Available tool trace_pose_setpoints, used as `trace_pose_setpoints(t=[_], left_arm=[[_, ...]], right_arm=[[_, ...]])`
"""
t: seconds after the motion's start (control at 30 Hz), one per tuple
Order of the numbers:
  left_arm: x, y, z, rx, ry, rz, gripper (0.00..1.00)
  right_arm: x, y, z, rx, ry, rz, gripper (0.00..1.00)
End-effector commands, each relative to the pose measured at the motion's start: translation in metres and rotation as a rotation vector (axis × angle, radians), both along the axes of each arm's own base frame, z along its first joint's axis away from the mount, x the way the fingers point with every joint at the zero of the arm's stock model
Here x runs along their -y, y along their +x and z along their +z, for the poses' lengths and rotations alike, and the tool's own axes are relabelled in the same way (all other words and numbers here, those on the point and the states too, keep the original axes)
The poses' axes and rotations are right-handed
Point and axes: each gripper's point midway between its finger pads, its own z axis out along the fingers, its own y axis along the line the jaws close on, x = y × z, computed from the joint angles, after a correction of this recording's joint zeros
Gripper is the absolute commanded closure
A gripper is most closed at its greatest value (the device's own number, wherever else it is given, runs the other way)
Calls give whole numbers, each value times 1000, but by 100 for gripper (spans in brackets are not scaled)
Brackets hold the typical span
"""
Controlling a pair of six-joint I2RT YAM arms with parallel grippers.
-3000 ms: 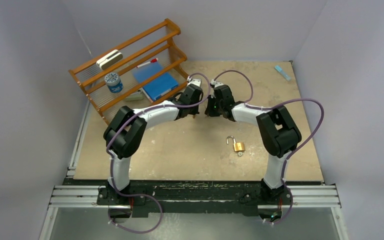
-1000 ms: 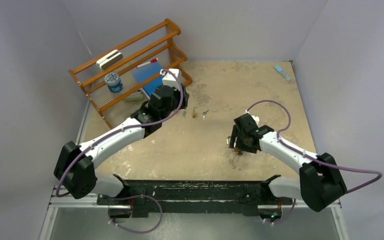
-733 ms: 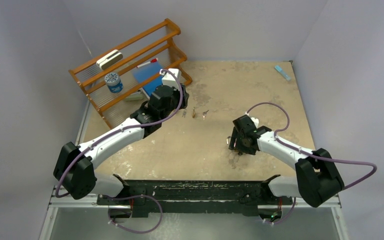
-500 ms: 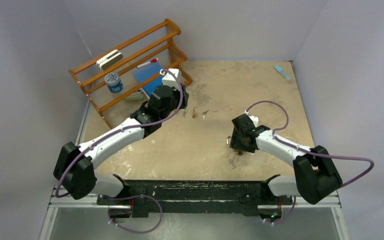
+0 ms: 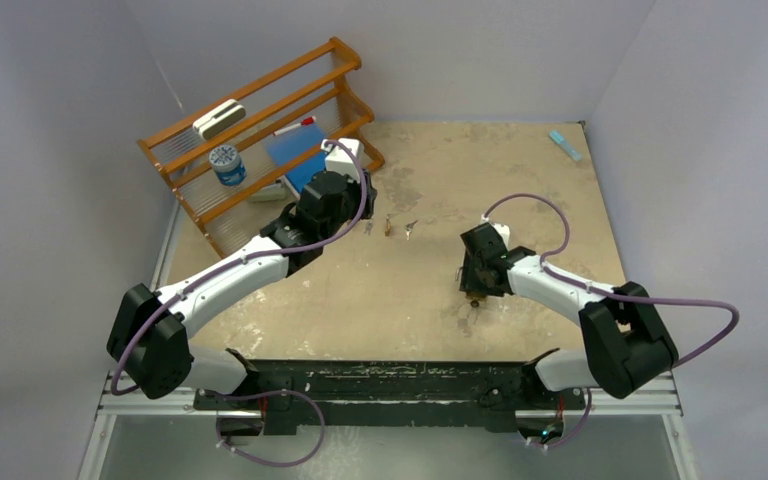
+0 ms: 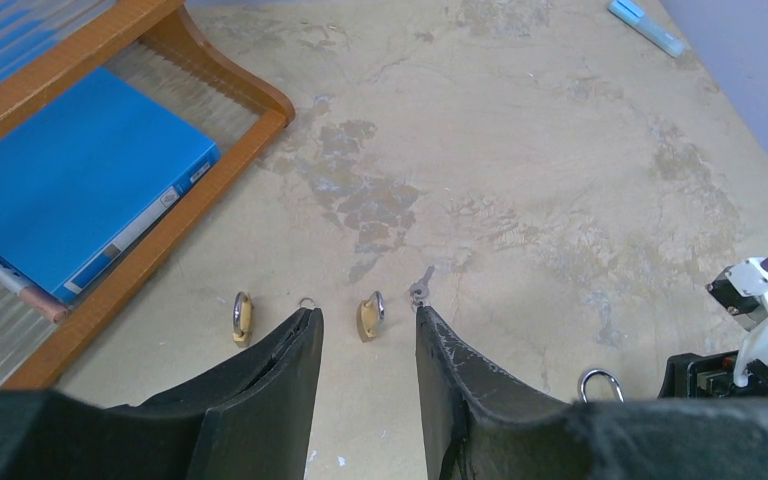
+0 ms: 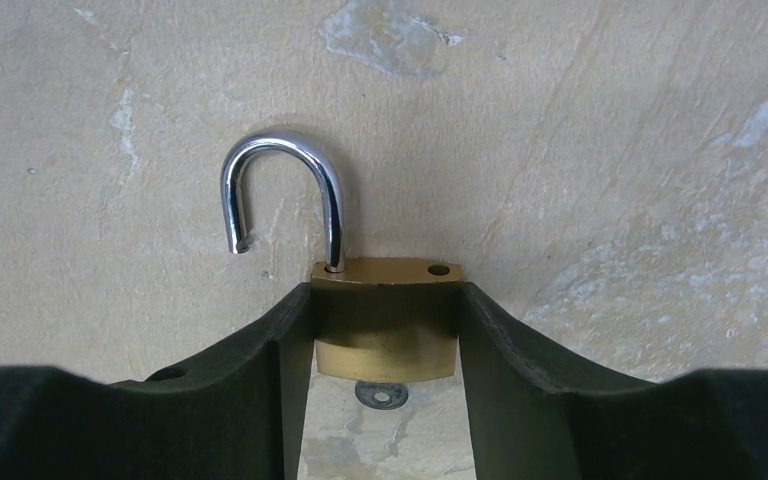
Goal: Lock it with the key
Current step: Pick up the lock from the center of the board.
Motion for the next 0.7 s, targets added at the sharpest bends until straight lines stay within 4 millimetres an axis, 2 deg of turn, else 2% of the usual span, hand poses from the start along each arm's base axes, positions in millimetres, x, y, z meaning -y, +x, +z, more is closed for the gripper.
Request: trace_pose_setpoints(t=[0.0,0.13,0.2,0.33,0.5,0.67], left_arm=[[-4,-3,18,54,-14,2,61],[-7,-5,14,53,-11,-2,61],[-8,-6,10,44,-8,-10,60],[-10,-8,6,44,-8,-15,60],[-11,-9,3,49,-1,-27,60],[-14,-8,1,52,0,-36,61]], right_arm=[[-16,1,-5,-18,47,89,66],[-34,13,9,46,99,192,80],[-39,20,19,87,115,221,89],[-44,31,36,143,114,277,100],[-44,41,57,206,96,312,100],[-61,46,87,294,155,428,100]])
